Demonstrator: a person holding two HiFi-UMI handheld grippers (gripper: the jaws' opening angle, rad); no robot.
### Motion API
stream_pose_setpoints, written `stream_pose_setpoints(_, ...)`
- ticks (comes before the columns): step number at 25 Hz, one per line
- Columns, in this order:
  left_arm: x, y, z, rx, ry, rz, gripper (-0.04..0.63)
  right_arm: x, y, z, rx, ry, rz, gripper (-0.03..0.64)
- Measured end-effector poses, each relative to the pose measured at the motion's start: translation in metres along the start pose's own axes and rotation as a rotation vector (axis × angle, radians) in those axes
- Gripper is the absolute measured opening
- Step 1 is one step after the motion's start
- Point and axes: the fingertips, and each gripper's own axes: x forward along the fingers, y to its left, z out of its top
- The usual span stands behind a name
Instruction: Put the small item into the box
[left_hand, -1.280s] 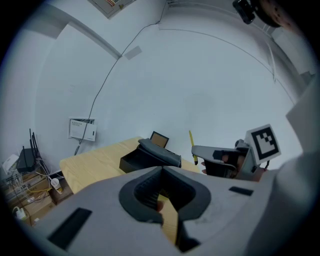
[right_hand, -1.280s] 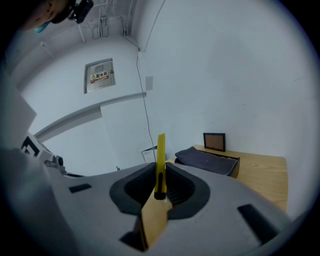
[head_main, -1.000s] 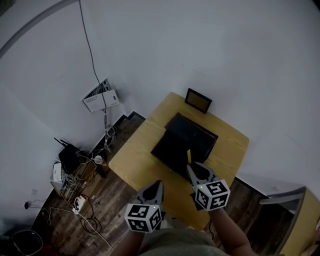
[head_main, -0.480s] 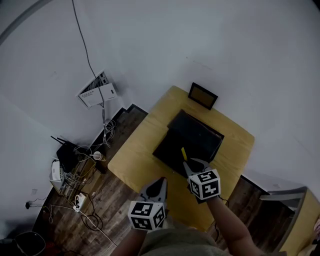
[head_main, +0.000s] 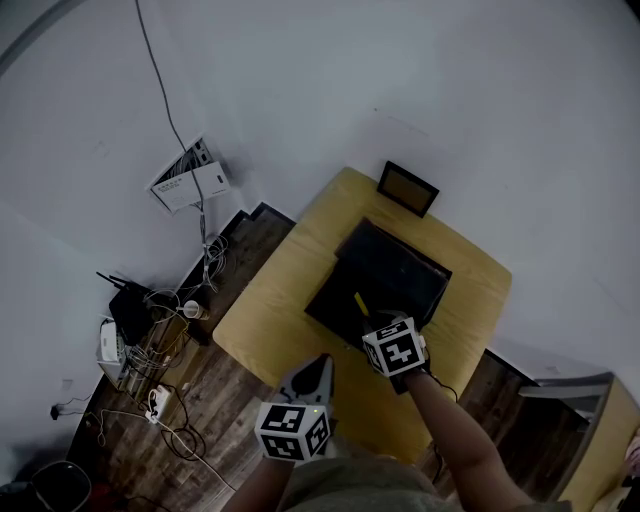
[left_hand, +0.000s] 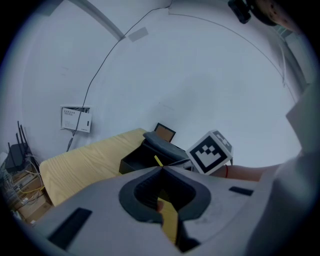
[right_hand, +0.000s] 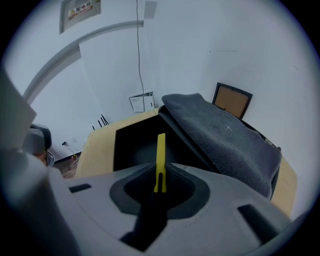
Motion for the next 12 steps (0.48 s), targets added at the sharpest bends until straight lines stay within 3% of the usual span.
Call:
stream_pose_setpoints(7, 0.005, 0.002, 0.001, 0.0, 0.006, -0.001, 0.003, 0.019, -0.003, -0.007, -0.049, 0.139, -0.014, 0.052)
stream_pose_setpoints(12, 0.006, 0.005, 0.001, -0.002, 0.007, 0.008, 0.003, 0.027, -0.003, -0.011, -0.06, 0.181, -0.015, 0.052)
